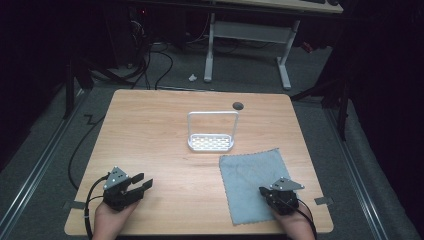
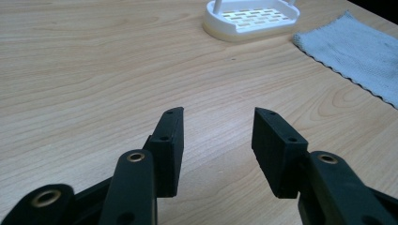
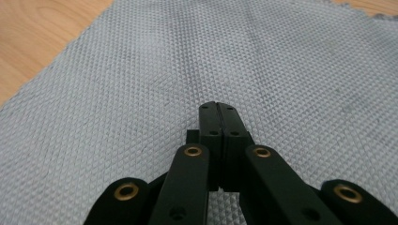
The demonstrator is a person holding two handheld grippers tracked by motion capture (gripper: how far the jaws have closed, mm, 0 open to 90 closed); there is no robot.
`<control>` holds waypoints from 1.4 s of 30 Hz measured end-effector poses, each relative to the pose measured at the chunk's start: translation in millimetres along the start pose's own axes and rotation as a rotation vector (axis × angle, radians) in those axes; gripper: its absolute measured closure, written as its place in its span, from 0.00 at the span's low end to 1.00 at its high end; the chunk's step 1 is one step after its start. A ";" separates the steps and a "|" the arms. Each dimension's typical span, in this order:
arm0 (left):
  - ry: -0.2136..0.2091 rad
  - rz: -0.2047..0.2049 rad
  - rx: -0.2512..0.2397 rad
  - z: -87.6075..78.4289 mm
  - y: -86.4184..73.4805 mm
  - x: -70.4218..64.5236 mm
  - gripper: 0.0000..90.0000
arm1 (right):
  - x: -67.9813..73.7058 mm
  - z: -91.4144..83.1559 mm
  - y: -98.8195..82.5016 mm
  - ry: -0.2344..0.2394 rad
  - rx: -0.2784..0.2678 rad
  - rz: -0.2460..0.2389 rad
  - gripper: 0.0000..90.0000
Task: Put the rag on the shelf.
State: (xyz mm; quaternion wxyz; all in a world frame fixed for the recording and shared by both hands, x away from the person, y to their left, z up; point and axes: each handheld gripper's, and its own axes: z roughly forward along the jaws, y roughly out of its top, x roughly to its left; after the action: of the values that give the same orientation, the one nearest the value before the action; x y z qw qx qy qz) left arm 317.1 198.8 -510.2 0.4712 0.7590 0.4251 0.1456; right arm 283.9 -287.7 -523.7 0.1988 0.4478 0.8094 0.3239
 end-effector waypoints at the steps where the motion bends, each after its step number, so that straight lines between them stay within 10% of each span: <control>1: -0.002 0.006 0.002 0.6 0.0 -1.2 0.60 | 3.0 0.6 0.6 0.009 0.000 -0.004 1.00; 11: -0.042 0.057 0.029 9.9 2.2 -26.3 0.60 | 50.2 11.0 13.3 0.113 0.001 -0.137 1.00; 18: -0.157 0.077 0.072 33.5 3.7 -68.5 0.63 | 70.5 13.8 18.5 0.144 0.004 -0.200 1.00; 28: -0.277 0.200 0.218 76.5 0.2 -135.0 0.83 | 35.0 -3.2 13.0 0.077 -0.062 -0.090 1.00; 42: -0.244 0.232 0.236 67.7 -8.2 -127.0 0.86 | -8.6 0.0 1.7 -0.026 -0.021 0.038 1.00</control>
State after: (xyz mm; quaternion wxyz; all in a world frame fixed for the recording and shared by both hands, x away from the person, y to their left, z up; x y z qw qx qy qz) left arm 279.3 61.1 -529.1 0.4072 0.8648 0.2886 0.0549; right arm 289.4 -294.4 -522.2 0.2076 0.4653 0.7945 0.3303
